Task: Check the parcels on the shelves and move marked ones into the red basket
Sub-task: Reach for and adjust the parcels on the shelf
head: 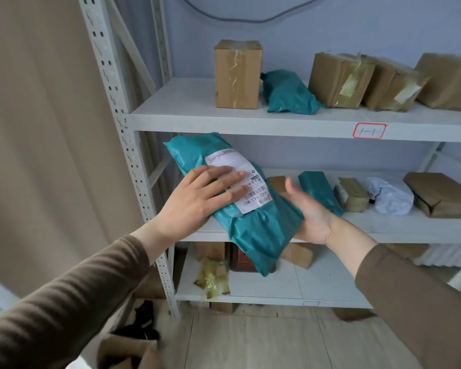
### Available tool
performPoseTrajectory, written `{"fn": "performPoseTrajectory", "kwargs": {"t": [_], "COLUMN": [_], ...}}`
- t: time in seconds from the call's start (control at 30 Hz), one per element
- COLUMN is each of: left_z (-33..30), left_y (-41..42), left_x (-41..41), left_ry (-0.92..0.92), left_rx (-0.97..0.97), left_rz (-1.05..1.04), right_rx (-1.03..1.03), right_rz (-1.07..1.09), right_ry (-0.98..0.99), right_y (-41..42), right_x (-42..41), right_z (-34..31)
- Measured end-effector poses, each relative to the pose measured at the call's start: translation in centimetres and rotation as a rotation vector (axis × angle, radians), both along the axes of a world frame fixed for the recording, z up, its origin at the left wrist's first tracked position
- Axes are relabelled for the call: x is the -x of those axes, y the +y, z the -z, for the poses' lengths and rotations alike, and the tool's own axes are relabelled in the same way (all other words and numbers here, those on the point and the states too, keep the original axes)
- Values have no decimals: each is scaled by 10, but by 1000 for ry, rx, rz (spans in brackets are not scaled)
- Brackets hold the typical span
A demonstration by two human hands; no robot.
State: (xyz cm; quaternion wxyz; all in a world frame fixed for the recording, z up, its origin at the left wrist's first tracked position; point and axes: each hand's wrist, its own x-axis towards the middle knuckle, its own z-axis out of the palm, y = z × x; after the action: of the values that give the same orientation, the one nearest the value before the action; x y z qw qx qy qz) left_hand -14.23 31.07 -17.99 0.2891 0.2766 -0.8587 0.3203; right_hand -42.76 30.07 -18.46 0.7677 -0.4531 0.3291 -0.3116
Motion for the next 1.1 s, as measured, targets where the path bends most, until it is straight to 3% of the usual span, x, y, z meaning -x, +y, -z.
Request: {"fn": "performPoseTrajectory", "kwargs": {"t": [0.1, 0.17, 0.27, 0.37, 0.4, 0.47, 0.63, 0.77, 1.1], "left_z": [14, 23, 34, 23, 14, 6, -13, -56, -138], "left_y": [-8, -15, -23, -15, -11, -11, -35, -82, -234], "left_x": [-8, -11, -13, -4, 1, 5, -7, -40, -114], "left_ry": [47, 172, 644, 1293, 1430, 1479, 1674, 1800, 1754], "left_rx": [-36, -108, -421, -997, -1148, -1247, -1064, -1008, -1058], "left_rz": [-67, -172, -247, 63, 128, 191, 199, 284, 61], "right_rx": [116, 217, 345, 452, 482, 505, 471, 355, 306], "right_rz": [49, 147, 264, 329, 356, 423, 490, 422, 489], "right_ry": [104, 123, 89, 93, 105, 118, 95, -41, 102], "right_y": [-2, -4, -9, -20, -25, -37, -80, -123, -239], "right_x": [-8, -20, -36, -52, -58, -73, -124, -160, -230], "right_z": [-3, -7, -13, -19, -22, -30, -60, -95, -151]}}
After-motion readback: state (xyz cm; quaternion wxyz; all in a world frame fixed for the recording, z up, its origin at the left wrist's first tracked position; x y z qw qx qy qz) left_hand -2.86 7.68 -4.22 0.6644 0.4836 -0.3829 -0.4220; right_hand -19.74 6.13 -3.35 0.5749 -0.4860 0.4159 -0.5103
